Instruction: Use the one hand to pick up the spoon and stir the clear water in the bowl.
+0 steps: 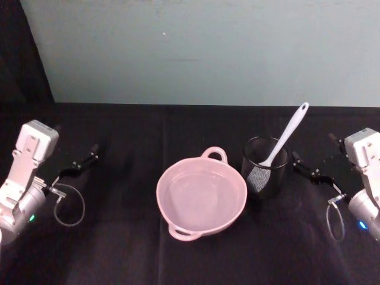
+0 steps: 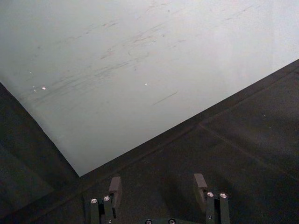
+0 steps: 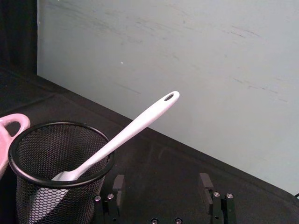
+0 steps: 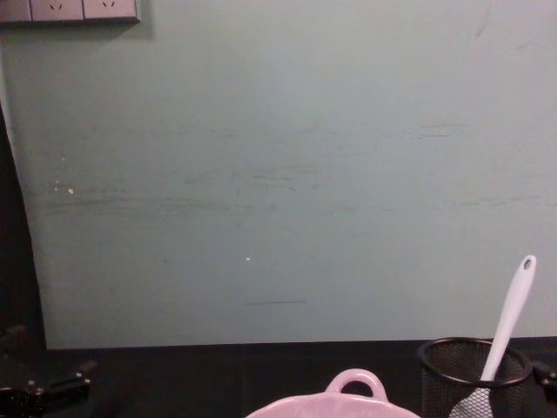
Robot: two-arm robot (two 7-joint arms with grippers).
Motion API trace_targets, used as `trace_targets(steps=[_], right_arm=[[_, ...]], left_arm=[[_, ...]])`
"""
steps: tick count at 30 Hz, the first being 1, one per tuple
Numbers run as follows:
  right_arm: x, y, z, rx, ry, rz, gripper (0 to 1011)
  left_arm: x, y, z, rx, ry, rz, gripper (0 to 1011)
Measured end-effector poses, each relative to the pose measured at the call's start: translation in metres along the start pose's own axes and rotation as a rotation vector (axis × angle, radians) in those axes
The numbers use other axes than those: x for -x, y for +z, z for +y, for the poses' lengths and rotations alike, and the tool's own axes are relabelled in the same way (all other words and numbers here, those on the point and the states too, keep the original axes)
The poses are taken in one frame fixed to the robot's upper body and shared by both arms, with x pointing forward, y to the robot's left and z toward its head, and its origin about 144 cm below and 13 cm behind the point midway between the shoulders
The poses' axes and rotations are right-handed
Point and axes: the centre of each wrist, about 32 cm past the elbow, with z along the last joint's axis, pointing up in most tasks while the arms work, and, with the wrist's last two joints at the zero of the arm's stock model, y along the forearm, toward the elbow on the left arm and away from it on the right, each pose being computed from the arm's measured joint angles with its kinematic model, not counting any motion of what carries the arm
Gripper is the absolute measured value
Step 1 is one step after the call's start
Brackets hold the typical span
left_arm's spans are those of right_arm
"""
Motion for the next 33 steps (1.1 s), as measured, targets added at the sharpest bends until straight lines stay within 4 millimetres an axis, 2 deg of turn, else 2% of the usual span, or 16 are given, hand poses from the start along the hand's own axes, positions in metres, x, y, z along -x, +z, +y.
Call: trace_targets(steps=[33], right_arm=[[0.0,0.0,0.0,0.0,0.0,0.0,1003]], left_arm=[[0.0,0.0,0.0,0.0,0.0,0.0,1005]])
